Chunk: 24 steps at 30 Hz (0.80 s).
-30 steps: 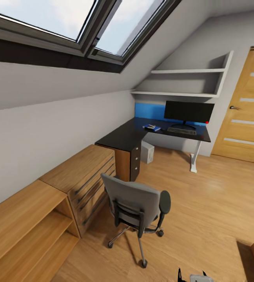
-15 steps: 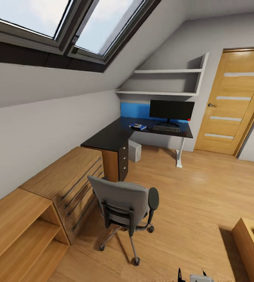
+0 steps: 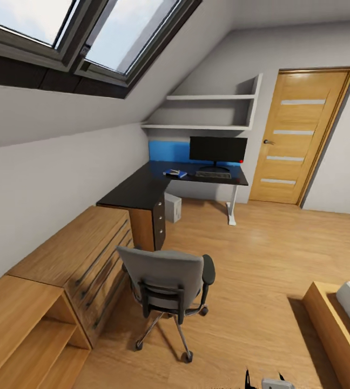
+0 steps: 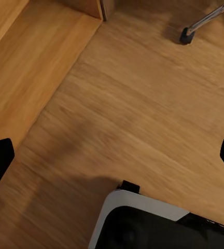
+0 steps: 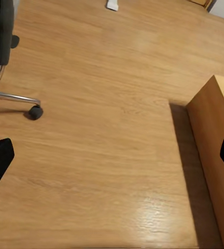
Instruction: In the bedroom, organize the workspace by keeping the computer under the desk, ensuring the monitor is on the desk, placing the keyboard on the desk next to the monitor, placing the mouse on the desk next to the keyboard, moving the folder from the swivel chair onto the desk next to the mouse, stacking the notebook on top of the folder with the pen on top of the notebook, and positioning the swivel chair next to the desk.
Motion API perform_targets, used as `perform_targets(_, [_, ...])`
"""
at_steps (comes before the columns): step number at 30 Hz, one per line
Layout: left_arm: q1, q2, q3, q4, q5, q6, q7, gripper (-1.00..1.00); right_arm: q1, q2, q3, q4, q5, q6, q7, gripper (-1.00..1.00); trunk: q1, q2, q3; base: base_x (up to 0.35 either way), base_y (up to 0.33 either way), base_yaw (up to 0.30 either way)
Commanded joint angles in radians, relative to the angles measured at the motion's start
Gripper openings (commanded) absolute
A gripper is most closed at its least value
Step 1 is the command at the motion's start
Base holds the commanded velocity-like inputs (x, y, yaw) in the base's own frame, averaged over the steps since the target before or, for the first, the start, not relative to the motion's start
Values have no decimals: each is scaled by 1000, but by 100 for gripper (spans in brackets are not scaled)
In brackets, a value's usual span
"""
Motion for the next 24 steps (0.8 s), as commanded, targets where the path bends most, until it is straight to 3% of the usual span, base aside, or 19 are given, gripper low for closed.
perform_targets(1, [0, 1, -8, -2, 7, -2, 8, 100, -1, 1, 9, 1, -4, -1, -6, 100, 1, -2, -2, 0, 174, -261])
perform_targets(24, [0, 1, -8, -2, 7, -2, 8, 100, -1, 1, 12, 1, 2, -1, -6, 100, 1, -2, -2, 0, 244, -291])
